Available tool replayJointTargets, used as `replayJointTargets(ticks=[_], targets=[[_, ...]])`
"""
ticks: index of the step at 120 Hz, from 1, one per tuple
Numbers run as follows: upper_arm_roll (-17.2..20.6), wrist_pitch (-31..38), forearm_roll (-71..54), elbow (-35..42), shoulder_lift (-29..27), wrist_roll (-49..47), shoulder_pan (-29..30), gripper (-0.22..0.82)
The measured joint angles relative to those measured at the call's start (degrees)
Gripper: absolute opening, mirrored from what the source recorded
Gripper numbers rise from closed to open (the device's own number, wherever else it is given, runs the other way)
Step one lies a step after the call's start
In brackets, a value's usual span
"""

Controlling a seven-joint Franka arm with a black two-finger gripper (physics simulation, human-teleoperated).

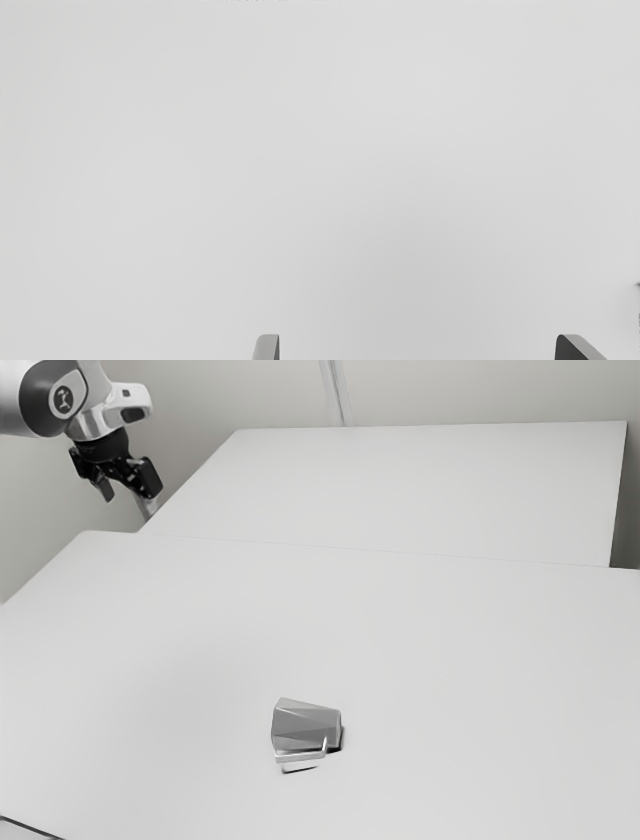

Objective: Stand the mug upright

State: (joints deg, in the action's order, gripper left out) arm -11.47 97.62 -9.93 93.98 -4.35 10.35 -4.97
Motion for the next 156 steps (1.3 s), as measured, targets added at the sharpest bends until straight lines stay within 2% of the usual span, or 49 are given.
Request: replayJointTargets(ticks=[38,71,111,156], targets=[[-0.1,1.0,0.8,1.7,0.0,-3.2,0.9,0.6],[-0.7,0.9,22.0,14.0,0.0,-4.9,7.4,0.6],[-0.6,2.0,39.9,31.1,0.1,-7.6,7.1,0.6],[0.7,5.7,51.6,35.6,7.4,-9.5,4.9,0.6]])
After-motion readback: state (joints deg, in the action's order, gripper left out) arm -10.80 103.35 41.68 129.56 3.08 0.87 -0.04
